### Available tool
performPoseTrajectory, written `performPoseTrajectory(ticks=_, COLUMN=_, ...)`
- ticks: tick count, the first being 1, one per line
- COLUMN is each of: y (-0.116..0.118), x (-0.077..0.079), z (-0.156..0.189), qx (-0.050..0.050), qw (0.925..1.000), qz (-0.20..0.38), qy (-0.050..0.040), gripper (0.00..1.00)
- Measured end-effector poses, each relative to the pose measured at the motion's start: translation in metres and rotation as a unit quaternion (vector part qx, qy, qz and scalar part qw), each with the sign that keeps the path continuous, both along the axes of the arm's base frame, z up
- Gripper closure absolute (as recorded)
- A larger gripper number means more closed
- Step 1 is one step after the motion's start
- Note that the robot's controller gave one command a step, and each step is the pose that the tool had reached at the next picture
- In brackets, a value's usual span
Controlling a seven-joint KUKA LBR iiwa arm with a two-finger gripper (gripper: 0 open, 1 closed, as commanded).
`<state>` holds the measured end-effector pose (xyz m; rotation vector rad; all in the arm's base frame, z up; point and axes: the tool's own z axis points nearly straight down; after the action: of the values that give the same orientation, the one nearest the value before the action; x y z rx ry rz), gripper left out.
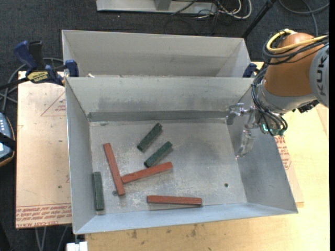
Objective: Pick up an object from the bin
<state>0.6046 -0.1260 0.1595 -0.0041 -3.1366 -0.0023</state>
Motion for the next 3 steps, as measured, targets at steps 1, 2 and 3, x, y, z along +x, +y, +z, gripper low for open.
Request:
performPoseTrajectory(ticks=1, y=0.055, x=-0.004, z=0.058, qx=0.0, qw=0.9951, qz=0.099, qy=-0.0065, gripper=0.0)
performPoseTrajectory(ticks=2, y=0.127, x=0.017, z=-0.023, qx=0.002, qw=0.9899, qz=0.142, qy=-0.0011, gripper=0.0)
performPoseTrajectory(ticks=3, y=0.206, x=0.034, z=-0.088, qx=0.001, qw=0.9821, qz=0.188, qy=-0.0064, gripper=0.0)
